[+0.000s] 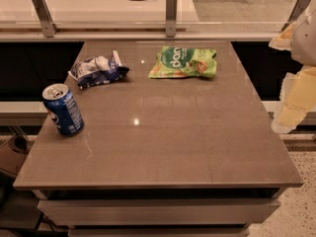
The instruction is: Pick blue chip bag
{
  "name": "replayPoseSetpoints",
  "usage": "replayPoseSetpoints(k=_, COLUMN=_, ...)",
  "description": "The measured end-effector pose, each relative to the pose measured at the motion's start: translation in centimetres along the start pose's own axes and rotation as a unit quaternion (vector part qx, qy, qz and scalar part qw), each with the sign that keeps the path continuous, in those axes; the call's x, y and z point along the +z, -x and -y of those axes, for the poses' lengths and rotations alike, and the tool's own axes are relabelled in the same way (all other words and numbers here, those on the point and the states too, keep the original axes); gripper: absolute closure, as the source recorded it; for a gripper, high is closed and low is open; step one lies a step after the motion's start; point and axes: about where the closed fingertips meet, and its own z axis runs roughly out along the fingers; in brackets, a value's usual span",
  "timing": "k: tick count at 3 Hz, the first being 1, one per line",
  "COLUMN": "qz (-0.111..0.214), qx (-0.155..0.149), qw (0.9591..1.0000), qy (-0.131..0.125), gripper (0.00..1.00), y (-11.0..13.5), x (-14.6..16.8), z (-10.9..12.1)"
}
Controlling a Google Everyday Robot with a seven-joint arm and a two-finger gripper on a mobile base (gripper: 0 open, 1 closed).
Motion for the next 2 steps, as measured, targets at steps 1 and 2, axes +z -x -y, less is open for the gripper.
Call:
replayPoseSetpoints(k=1, qz=0.0, qx=0.0, qw=1.0, qy=0.0, gripper=0.0, y=0.0, x=0.0, z=0.0)
replayPoseSetpoints(k=2, qz=0.016, qx=0.007, qw=0.9998, qy=-0.008, gripper=0.0, y=0.25, x=-0.21, z=0.85)
